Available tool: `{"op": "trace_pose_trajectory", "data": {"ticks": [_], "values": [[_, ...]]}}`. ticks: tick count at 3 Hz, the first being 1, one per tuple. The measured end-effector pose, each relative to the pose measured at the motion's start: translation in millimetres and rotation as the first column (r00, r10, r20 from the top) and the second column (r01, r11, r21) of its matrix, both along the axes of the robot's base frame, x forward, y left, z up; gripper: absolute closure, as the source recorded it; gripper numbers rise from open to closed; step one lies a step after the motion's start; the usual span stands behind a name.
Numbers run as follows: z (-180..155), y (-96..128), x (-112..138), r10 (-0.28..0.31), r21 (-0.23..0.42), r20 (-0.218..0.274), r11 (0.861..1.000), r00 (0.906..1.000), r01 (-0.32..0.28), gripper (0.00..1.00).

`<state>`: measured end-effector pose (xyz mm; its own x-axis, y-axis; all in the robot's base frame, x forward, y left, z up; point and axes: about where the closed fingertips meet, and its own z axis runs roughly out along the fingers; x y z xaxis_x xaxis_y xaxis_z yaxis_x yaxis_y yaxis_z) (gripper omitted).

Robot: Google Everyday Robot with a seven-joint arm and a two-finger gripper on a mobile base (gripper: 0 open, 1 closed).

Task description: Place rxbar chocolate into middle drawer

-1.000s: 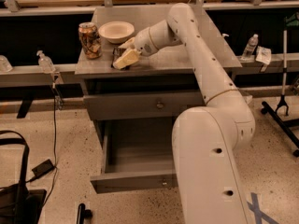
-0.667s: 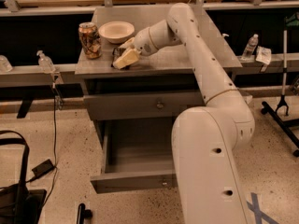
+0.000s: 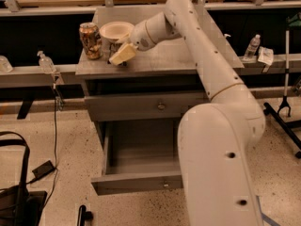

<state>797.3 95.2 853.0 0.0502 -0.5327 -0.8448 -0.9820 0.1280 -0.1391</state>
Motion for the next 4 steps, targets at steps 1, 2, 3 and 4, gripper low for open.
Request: {"op": "trace_pose_trajectory", "data": {"ticks": [1,2,3,4], "values": [[55,11,-24,-0.043,-0.054,0.083,0.997,0.9956,0.048,1.00],[94,7,-53,-0.105,-0.075,0.142,0.990,0.9842,0.117,1.00],[134,3,-91,-0.149,-0.026,0.193,0.987,0.9699,0.157,1.00],[174,14,-168,-0.173,0.205,0.207,0.970,0.9630,0.130,1.00]]}}
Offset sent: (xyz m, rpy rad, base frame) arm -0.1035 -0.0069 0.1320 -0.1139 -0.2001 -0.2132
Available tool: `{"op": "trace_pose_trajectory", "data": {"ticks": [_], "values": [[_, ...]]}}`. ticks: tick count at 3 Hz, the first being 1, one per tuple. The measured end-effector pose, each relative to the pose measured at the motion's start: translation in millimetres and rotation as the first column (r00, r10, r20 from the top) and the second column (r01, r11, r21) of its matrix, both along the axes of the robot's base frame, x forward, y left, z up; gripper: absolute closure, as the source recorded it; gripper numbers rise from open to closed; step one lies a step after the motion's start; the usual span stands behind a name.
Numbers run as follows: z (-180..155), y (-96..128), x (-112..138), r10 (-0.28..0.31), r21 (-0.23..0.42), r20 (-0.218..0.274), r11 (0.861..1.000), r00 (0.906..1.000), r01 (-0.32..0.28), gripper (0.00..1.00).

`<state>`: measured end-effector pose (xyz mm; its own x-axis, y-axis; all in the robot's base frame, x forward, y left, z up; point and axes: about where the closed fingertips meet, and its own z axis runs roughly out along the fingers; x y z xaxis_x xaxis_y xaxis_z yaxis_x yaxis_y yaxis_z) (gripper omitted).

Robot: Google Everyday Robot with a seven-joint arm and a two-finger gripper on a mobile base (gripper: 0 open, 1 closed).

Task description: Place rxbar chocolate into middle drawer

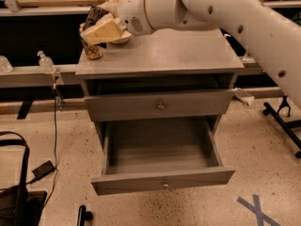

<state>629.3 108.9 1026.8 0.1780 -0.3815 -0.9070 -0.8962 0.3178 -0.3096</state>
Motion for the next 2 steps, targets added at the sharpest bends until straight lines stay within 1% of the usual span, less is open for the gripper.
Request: {"op": "trace_pose_trajectory", "data": {"ticks": [1,2], "values": [[-22.2,-0.8,-41.7,-0.053,0.185,-0.074,0.981,0.9958,0.066,1.00],[-28.1,-10.6,-43.2,-0.085,0.185,-0.091,0.978,0.9922,0.101,1.00]]}}
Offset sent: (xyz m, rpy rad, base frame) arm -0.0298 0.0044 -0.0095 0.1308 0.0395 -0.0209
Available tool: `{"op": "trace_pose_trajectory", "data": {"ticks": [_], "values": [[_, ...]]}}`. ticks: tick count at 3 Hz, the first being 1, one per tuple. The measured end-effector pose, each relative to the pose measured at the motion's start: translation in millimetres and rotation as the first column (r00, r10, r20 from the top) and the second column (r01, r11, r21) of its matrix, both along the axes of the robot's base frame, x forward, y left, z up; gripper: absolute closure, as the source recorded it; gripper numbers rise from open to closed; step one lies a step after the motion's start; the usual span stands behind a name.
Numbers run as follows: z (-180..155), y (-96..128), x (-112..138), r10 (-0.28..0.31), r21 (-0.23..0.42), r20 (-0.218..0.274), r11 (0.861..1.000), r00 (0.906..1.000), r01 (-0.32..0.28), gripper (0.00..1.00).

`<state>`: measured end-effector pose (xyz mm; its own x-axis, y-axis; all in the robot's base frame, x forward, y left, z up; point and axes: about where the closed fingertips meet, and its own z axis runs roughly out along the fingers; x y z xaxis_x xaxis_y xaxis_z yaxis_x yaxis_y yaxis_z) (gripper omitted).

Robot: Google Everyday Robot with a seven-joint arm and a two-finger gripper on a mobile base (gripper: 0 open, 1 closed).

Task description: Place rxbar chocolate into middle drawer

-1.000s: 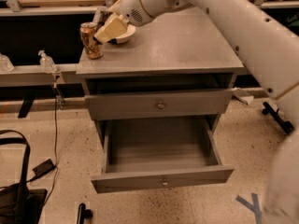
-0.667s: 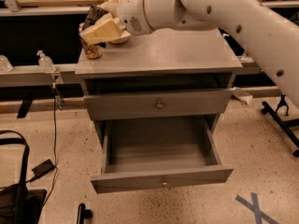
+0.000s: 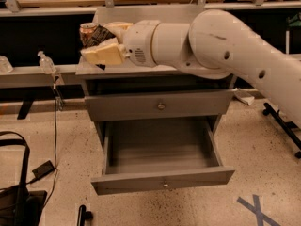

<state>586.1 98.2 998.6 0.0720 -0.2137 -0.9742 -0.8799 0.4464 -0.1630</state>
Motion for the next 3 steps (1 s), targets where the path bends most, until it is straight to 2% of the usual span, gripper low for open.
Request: {"op": "trace_pose_trajectory", "data": {"ticks": [1,2,3], "values": [[-13,2,8,0.027,0.037,-0.002,0.999,0.9996,-0.027,1.00],[-39,-18,4,-0.002,0.127,-0.013,0.992,0.9999,0.004,1.00],[-129,-63,-14,-0.126,0.233,-0.089,0.962,0.9881,0.143,1.00]]}}
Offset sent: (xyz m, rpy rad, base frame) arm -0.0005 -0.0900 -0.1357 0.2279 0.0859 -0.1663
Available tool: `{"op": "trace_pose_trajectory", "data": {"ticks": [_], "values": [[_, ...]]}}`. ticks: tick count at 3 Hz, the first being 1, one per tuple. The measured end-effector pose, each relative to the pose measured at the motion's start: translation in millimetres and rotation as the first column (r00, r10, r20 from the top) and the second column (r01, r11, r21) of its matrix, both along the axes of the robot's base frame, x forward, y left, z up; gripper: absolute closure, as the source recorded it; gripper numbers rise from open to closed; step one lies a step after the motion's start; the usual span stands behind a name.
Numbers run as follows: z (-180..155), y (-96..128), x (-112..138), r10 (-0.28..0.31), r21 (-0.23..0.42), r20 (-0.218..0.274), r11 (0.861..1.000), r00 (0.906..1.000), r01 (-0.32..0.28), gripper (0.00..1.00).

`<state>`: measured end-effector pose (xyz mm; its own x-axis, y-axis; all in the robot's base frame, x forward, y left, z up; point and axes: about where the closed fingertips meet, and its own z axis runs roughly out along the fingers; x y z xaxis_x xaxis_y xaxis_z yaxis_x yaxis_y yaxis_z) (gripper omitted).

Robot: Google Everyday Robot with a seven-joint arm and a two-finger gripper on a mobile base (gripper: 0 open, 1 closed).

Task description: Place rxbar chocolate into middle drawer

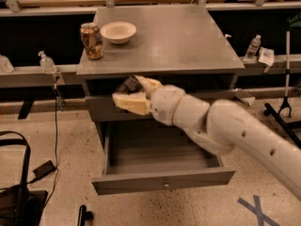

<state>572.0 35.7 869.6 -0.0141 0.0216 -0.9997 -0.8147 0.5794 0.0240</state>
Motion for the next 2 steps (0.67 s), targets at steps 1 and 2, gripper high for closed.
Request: {"op": "trace_pose_trajectory", "data": {"ticks": [1,2], "values": [[-66,-33,-9,-0.075,0.085,-0.094,0.993,0.9927,0.083,1.00],[-82,-38,-8,-0.076,0.115,-0.123,0.989,0.9894,0.090,1.00]]}}
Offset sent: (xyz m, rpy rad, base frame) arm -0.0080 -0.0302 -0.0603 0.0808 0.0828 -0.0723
